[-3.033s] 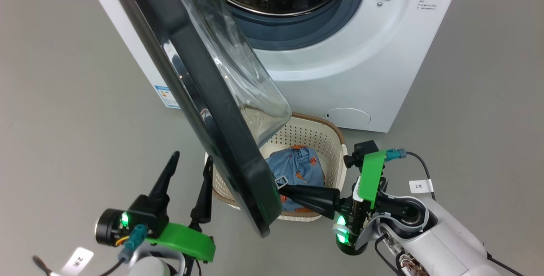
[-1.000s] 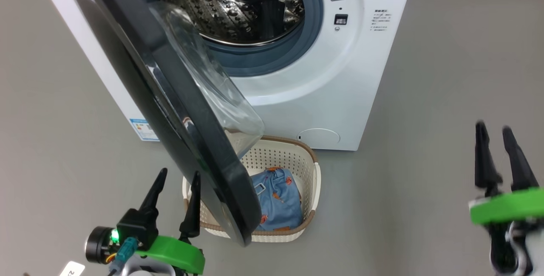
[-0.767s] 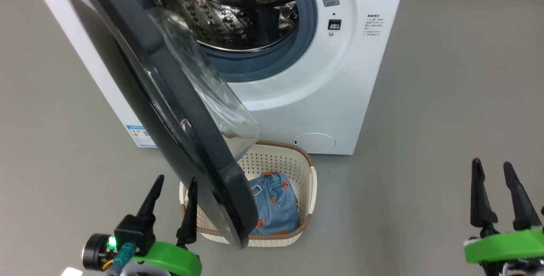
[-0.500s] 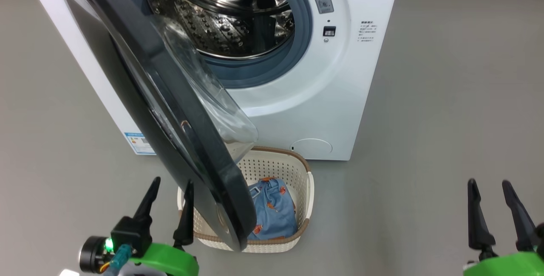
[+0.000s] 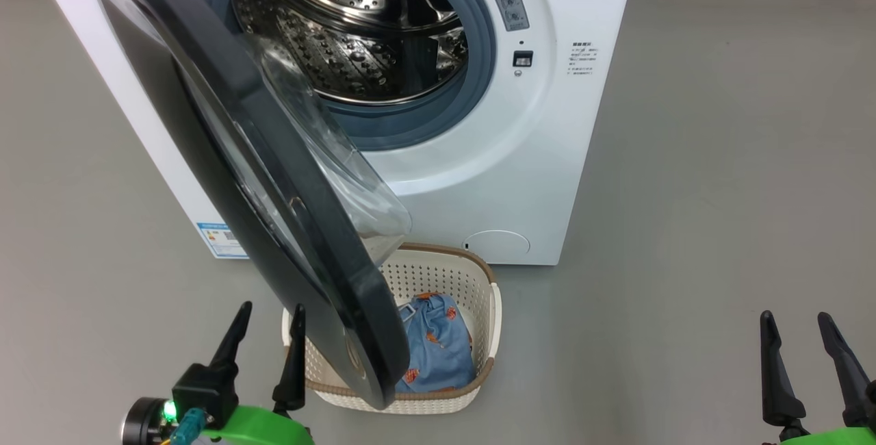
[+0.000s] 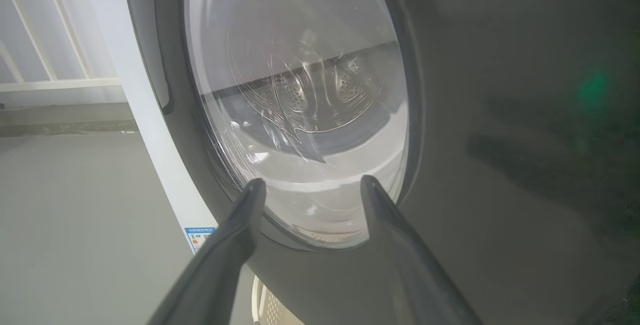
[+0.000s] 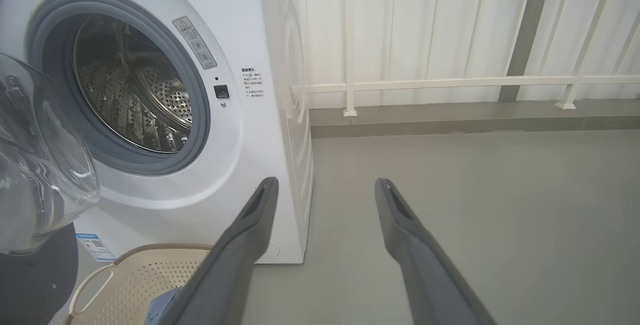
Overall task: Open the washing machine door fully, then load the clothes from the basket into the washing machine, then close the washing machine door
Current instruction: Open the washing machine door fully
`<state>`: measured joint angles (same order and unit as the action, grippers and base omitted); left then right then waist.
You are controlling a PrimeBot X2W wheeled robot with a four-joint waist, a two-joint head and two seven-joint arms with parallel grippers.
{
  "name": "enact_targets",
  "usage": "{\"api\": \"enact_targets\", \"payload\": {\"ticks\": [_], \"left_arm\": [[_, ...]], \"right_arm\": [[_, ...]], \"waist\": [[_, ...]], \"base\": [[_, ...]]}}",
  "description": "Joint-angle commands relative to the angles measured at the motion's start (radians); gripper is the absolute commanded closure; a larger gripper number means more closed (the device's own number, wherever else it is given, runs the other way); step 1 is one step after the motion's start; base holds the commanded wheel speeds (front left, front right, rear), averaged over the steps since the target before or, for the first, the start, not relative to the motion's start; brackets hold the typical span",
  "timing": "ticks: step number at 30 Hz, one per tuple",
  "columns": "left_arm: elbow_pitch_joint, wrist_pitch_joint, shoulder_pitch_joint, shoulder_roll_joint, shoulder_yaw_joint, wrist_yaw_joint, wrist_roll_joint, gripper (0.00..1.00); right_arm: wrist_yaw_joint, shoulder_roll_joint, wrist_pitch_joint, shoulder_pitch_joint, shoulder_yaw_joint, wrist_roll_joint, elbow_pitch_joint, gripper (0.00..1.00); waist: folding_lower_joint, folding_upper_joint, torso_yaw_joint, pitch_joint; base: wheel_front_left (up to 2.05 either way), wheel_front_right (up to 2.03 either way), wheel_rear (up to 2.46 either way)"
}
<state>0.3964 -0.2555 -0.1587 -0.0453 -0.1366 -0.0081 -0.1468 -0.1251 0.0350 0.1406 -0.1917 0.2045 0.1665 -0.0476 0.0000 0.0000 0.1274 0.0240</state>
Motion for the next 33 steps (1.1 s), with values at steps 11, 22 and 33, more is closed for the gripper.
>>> {"api": "enact_targets", "payload": {"ticks": [11, 22, 33], "left_arm": [[-0.015, -0.006, -0.005, -0.012, 0.033, -0.004, -0.004, 0.0], [-0.01, -0.006, -0.013, -0.011, 0.034, -0.009, -0.009, 0.0], [-0.056, -0.006, -0.063, -0.029, 0.075, 0.018, -0.025, 1.0]], "right_arm": [[-0.006, 0.015, -0.004, 0.007, -0.021, 0.008, -0.022, 0.0], [-0.006, 0.015, -0.002, 0.006, -0.021, 0.021, -0.016, 0.0], [-0.006, 0.015, -0.004, 0.004, -0.02, 0.025, -0.009, 0.0]], "waist": [[0.0, 0.0, -0.001, -0.01], [0.0, 0.0, 0.009, -0.008], [0.0, 0.0, 0.015, -0.014]], "base": [[0.0, 0.0, 0.0], [0.0, 0.0, 0.0], [0.0, 0.0, 0.0]]}}
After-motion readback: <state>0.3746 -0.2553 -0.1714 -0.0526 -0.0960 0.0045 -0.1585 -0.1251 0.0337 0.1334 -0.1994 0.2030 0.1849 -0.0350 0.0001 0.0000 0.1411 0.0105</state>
